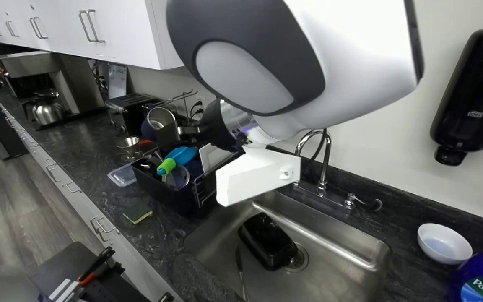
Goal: Take the mug from the sink and put it on the dish rack
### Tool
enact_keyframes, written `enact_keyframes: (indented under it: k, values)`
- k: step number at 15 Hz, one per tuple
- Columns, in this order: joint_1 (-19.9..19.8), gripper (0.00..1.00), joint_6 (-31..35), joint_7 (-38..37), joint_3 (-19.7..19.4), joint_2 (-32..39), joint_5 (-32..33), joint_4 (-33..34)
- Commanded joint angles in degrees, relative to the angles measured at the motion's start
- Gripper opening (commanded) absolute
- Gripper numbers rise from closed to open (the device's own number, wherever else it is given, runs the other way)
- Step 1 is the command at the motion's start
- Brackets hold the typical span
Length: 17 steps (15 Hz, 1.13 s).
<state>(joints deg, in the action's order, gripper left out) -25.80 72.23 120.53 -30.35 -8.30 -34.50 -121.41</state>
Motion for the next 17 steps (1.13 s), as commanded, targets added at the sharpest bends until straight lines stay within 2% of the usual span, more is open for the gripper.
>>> enact_keyframes:
  k: [1, 6, 9, 12, 14, 15, 17]
  values:
    - [-1.1, 1.0, 7.1, 4.8, -1.2, 0.6, 1.2, 1.6]
    - [-1.4, 1.0, 14.4, 6.9, -4.3, 9.2, -2.5, 8.6]
    - [-2.9, 1.0, 19.1, 7.2, -4.6, 15.3, -7.8, 13.3]
    - [-5.3, 1.0, 19.8, 5.5, -3.5, 20.2, -12.0, 17.7]
    - [-6.5, 1.0, 16.2, 2.9, -2.7, 22.4, -11.3, 20.8]
    - [-6.1, 1.0, 19.4, 4.4, -2.3, 20.4, -10.7, 17.9]
    - [-6.7, 1.0, 18.2, 3.2, -1.8, 21.5, -10.7, 19.4]
